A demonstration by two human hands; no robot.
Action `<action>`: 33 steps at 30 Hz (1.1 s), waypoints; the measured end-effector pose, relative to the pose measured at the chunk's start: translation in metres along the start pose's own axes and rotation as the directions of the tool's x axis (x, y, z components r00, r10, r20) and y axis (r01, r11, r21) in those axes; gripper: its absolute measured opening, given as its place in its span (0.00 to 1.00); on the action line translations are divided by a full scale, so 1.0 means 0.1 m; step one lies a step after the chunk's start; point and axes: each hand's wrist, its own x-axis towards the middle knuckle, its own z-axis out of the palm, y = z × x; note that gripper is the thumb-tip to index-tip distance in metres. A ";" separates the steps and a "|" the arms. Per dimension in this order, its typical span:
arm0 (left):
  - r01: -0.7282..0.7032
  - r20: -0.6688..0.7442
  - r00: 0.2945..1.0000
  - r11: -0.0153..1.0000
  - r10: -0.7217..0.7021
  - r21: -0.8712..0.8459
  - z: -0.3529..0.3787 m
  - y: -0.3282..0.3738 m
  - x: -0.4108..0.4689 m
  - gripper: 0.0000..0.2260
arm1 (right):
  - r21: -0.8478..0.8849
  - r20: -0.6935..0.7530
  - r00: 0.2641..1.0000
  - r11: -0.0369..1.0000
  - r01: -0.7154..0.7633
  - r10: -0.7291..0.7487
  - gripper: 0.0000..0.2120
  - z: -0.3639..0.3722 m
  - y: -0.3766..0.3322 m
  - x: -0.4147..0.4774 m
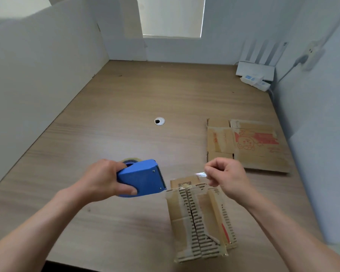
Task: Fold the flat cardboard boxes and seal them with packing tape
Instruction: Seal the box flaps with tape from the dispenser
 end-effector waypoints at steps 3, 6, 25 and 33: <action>0.103 0.124 0.989 0.975 -0.079 -0.196 0.09 -0.01 0.06 0.25 | 0.023 -0.007 0.989 0.988 -0.150 0.150 0.07 0.12 0.10 0.09; 0.182 0.212 0.969 0.949 -0.129 -0.258 0.23 -0.03 0.10 0.25 | -0.080 -0.037 0.979 0.976 -0.202 0.200 0.08 0.23 0.28 0.13; 0.286 0.286 0.935 0.920 -0.208 -0.267 0.73 0.05 0.18 0.20 | -0.237 -0.244 0.898 0.876 -0.421 0.366 0.36 0.27 0.70 0.05; 0.269 0.286 0.938 0.934 -0.198 -0.236 0.78 0.04 0.22 0.19 | -0.648 0.074 0.976 0.734 0.203 -0.205 0.32 0.52 0.50 -0.22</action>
